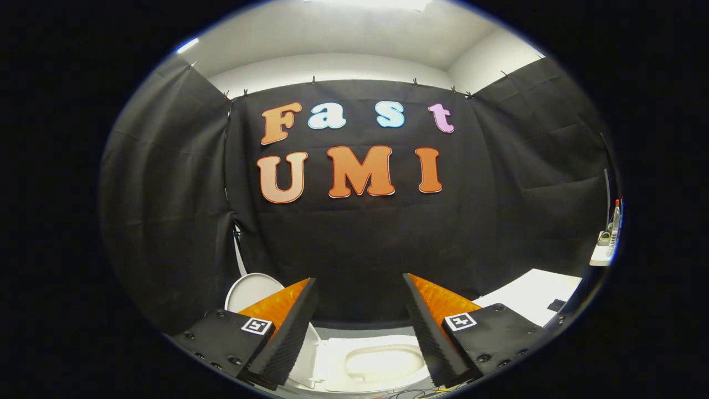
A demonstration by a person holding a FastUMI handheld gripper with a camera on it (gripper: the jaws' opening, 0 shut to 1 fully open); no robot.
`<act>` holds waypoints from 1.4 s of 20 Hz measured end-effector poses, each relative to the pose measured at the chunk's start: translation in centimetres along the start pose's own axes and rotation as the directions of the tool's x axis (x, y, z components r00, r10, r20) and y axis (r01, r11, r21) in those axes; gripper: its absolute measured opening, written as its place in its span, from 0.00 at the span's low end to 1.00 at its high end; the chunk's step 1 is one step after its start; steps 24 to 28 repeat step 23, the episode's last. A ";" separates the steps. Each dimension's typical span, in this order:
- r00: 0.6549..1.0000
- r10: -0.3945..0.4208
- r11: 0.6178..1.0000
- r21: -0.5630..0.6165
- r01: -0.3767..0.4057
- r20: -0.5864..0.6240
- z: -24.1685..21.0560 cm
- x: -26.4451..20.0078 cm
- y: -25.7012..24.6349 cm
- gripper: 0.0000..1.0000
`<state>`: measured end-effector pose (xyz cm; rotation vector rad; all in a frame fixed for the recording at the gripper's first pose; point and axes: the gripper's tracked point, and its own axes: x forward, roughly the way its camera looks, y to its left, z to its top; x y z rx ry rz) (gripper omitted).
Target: Open the toilet lid.
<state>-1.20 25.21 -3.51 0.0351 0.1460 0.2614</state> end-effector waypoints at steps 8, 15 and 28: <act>1.000 -0.011 1.000 0.004 0.011 -0.001 0.0 0.0 -0.6 0.97; 1.000 -0.019 1.000 0.009 0.019 0.002 0.1 -0.2 -1.1 0.97; 1.000 -0.010 1.000 0.005 0.010 -0.005 0.0 0.1 -0.6 0.97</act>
